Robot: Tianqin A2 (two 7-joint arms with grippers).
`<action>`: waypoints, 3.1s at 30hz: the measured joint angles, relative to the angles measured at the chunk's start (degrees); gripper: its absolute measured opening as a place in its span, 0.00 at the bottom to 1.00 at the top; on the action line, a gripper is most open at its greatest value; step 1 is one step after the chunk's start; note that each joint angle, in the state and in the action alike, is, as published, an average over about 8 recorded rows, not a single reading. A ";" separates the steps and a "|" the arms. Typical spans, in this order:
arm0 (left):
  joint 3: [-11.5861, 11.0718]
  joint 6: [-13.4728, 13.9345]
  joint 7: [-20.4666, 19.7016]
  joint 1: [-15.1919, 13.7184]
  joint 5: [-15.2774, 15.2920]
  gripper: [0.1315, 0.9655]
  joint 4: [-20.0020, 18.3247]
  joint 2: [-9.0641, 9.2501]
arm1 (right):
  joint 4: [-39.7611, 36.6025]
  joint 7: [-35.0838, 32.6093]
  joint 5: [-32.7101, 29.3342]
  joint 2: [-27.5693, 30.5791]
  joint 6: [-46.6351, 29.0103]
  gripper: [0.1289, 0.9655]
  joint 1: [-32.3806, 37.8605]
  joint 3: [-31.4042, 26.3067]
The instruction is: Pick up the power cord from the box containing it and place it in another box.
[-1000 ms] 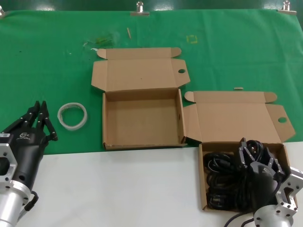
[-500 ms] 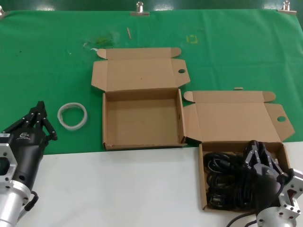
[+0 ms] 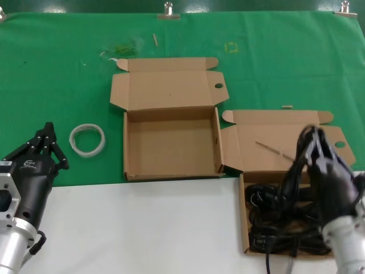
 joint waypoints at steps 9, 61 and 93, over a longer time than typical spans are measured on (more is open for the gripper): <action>0.00 0.00 0.00 0.00 0.00 0.01 0.00 0.00 | -2.20 -3.74 9.16 0.42 -9.56 0.07 9.78 2.22; 0.00 0.00 0.00 0.00 0.00 0.01 0.00 0.00 | -65.70 -36.76 58.52 -10.49 -34.55 0.27 49.13 -7.31; 0.00 0.00 0.00 0.00 -0.01 0.04 0.00 0.00 | -17.48 -39.06 39.04 -6.24 -33.62 0.91 21.71 13.28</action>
